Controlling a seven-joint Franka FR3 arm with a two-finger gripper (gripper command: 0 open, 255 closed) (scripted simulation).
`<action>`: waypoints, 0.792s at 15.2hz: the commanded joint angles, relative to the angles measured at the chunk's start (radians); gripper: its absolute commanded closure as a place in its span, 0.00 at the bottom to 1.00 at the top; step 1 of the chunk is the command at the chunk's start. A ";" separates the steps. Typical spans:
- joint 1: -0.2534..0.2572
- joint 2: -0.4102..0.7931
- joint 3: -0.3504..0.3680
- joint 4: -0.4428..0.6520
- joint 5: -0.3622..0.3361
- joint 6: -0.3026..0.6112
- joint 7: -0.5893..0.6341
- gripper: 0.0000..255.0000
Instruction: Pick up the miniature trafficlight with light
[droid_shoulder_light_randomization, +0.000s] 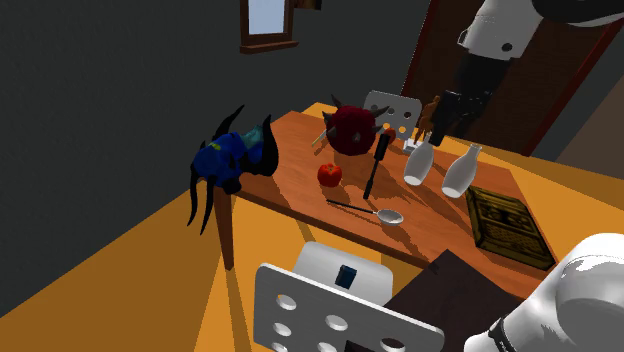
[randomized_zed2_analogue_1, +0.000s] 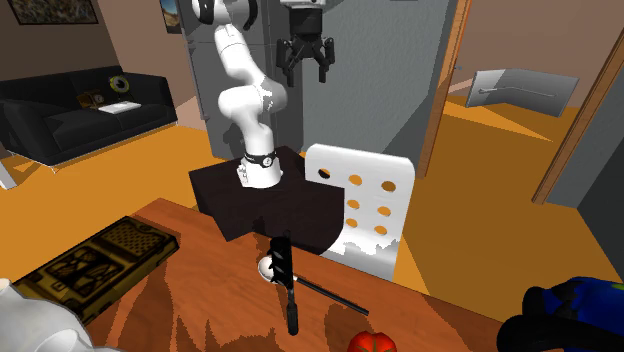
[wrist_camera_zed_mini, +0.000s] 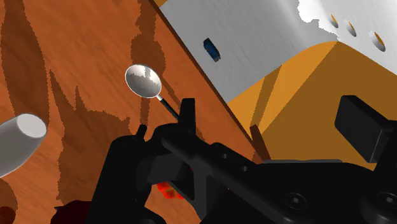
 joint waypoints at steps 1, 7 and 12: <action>0.000 0.000 0.000 0.000 0.000 0.000 0.000 0.00; -0.026 0.165 -0.081 0.040 -0.048 0.122 -0.099 0.00; -0.042 0.323 -0.143 0.109 -0.067 0.210 -0.179 0.00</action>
